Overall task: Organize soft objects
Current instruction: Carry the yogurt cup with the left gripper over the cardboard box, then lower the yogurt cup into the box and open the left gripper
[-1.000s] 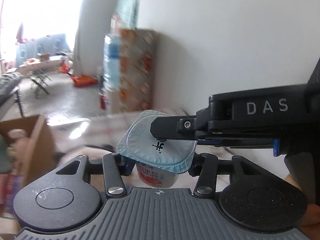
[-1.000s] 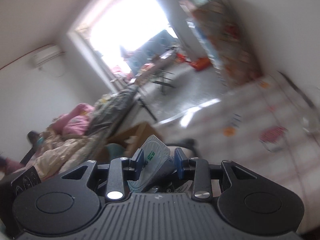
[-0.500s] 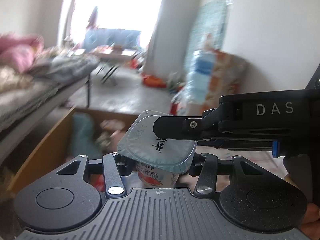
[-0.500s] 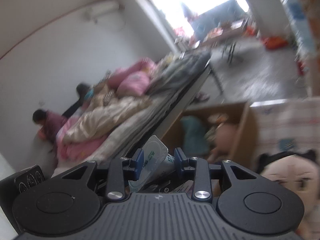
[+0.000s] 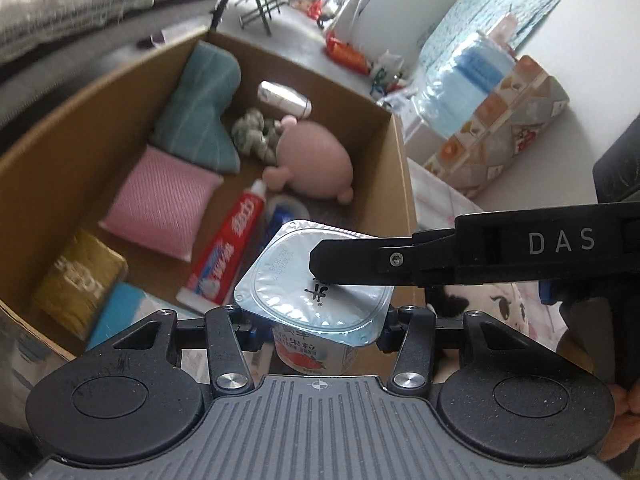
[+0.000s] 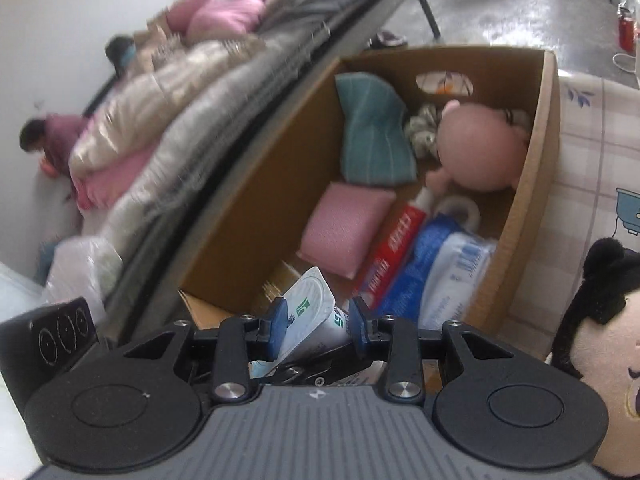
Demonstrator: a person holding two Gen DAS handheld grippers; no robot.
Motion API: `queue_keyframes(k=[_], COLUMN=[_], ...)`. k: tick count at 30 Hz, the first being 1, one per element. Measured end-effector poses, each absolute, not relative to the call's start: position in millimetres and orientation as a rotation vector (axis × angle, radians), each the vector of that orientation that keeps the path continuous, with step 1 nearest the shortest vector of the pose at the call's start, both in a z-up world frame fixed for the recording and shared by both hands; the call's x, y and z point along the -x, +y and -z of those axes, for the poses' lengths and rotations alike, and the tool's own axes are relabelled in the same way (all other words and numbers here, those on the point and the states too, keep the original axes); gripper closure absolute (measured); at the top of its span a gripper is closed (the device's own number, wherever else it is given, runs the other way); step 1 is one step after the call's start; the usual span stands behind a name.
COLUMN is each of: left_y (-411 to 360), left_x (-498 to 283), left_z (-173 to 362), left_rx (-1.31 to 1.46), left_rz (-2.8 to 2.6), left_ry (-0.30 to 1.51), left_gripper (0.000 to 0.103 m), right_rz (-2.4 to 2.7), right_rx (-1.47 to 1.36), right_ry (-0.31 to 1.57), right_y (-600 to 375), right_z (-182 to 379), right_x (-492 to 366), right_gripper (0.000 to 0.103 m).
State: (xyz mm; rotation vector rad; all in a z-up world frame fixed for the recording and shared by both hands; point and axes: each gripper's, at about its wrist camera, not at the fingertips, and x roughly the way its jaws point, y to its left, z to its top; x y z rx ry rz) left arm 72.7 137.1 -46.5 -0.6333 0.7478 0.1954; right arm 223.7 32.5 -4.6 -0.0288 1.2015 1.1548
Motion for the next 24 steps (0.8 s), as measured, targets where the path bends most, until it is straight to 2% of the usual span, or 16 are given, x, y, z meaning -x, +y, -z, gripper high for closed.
queue_keyframes(k=[11,17,24], left_y=[131,127,128], left_x=[-80,-85,-83], left_z=[69,70,70], left_rx=[0.643,0.619,0.635], left_rz=[-0.145,-0.132,-0.121], left_ry=[0.816,0.853,0.844], left_gripper=[0.055,0.049,0.048], right_rz=[-1.123,-1.125,-1.133], right_rx=[0.017,0.01,0.006], right_ry=[1.126,1.107,1.103], right_y=[23,21,21], right_z=[-3,-5,-5], right_x=[-238,-240,-238], right_gripper=[0.065,0.065,0.065])
